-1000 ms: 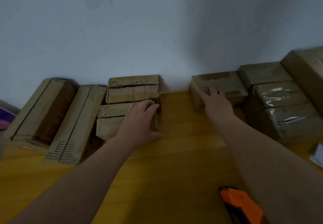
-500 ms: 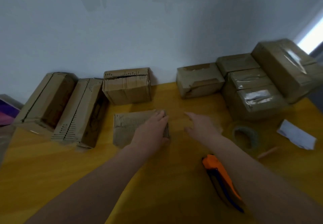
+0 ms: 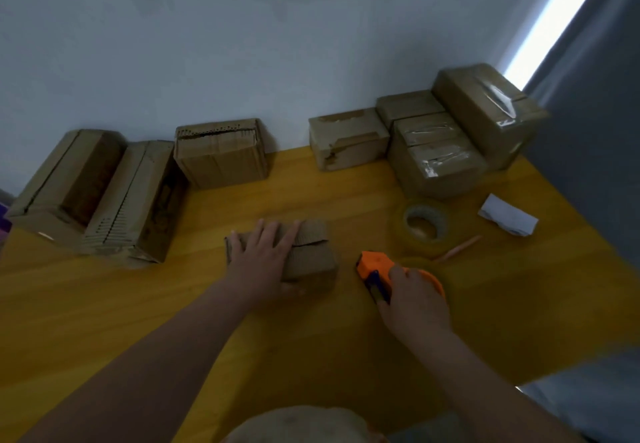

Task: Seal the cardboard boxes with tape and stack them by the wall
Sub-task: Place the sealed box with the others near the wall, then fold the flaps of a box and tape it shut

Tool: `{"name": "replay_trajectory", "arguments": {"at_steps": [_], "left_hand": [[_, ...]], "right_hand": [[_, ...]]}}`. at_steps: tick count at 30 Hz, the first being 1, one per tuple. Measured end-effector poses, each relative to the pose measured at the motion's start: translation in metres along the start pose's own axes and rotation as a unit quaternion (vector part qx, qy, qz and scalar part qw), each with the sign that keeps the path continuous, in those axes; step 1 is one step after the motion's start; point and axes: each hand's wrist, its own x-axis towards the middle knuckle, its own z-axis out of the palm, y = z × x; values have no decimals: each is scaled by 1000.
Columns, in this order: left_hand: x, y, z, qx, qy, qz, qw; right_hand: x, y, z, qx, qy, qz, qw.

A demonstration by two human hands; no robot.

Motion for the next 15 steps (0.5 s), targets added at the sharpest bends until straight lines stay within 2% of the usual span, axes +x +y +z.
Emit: {"name": "replay_trajectory", "arguments": {"at_steps": [4,7,9,12,15], "left_hand": [[-14,14,7,16,19,37,999],[-28,21,13,35,11,60,998],[-34,24,18,27,10,55,998],[-38,25,22,-6,-5,5,1000],[-40,24,23,-23,6,-4,1000]], "right_hand": [[-13,15,20,-24,29,21,999],[-16,21,25,-34,51,-21,998],[-13,28,26,-2,75,-50,996],[-10,34,14,152,123,-79,978],[-17,27,-20,356,136,-93,920]]}}
